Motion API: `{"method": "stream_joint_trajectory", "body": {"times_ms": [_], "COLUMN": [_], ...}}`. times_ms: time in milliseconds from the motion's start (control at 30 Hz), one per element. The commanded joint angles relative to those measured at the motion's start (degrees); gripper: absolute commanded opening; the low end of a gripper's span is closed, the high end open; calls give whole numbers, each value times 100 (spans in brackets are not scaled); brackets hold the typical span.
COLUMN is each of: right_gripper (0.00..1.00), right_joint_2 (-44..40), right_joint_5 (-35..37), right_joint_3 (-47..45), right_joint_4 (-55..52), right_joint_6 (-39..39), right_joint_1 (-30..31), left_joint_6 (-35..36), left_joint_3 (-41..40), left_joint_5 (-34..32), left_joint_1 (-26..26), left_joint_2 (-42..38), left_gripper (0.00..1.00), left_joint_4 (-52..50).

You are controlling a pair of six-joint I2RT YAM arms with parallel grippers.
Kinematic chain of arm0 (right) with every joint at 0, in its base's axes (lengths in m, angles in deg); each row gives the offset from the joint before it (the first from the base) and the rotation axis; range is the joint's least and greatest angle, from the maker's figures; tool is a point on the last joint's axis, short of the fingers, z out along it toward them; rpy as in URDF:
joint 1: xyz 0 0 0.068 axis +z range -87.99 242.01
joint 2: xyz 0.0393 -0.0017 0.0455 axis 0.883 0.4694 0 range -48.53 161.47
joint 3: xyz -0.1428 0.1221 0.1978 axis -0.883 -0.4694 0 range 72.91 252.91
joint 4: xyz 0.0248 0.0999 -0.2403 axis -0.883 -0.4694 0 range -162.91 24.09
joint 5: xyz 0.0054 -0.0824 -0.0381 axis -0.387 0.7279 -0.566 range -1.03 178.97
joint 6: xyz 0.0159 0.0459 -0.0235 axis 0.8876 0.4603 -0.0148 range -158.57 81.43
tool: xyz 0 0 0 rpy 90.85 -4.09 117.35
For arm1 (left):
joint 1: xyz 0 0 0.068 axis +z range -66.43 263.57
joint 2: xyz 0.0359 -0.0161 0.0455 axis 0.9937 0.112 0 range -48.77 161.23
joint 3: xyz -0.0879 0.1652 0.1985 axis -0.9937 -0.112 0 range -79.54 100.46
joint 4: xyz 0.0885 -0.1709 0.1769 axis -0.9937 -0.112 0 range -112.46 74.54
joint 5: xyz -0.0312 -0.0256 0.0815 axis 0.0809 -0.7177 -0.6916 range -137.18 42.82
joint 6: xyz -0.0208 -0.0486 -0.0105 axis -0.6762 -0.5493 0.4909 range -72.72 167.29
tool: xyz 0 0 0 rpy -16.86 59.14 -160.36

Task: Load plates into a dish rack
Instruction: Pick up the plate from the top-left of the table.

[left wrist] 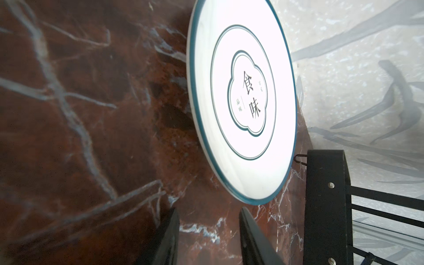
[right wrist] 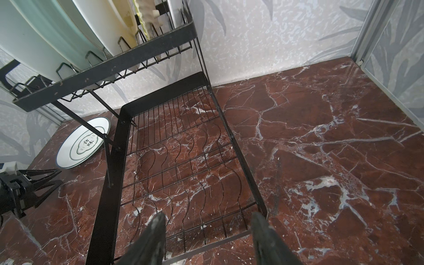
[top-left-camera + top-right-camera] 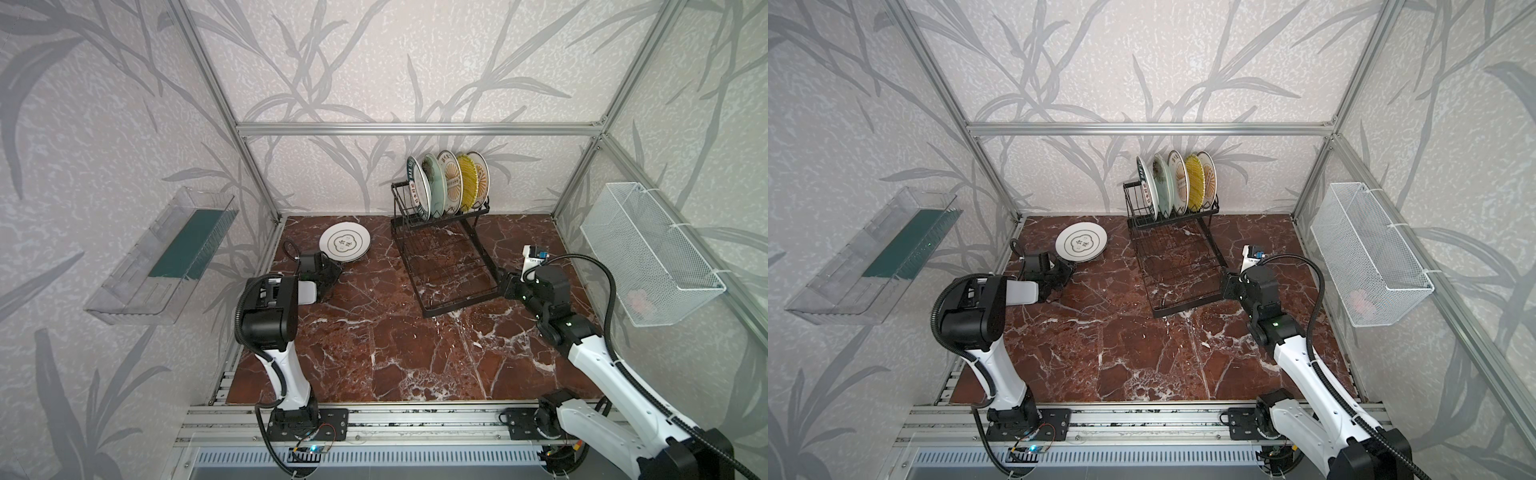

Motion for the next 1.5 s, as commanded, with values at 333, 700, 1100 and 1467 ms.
{"method": "stream_joint_trajectory", "body": {"times_ms": [333, 700, 1100, 1467], "right_gripper": [59, 59, 59, 59], "right_joint_2": [-93, -48, -39, -130], "right_joint_5": [-26, -7, 10, 12], "right_joint_3": [-19, -14, -16, -42], "right_joint_4": [-44, -37, -29, -68], "right_joint_6": [54, 45, 28, 10], "right_joint_1": [-39, -57, -83, -109], "left_joint_6": [-644, -637, -672, -676], "left_joint_3": [406, 719, 704, 641], "left_joint_5": [311, 244, 219, 272], "left_joint_1": [162, 177, 179, 180], "left_joint_2": [802, 1131, 1132, 1091], "left_gripper": [38, 18, 16, 11], "left_joint_4": [775, 498, 569, 656]}}
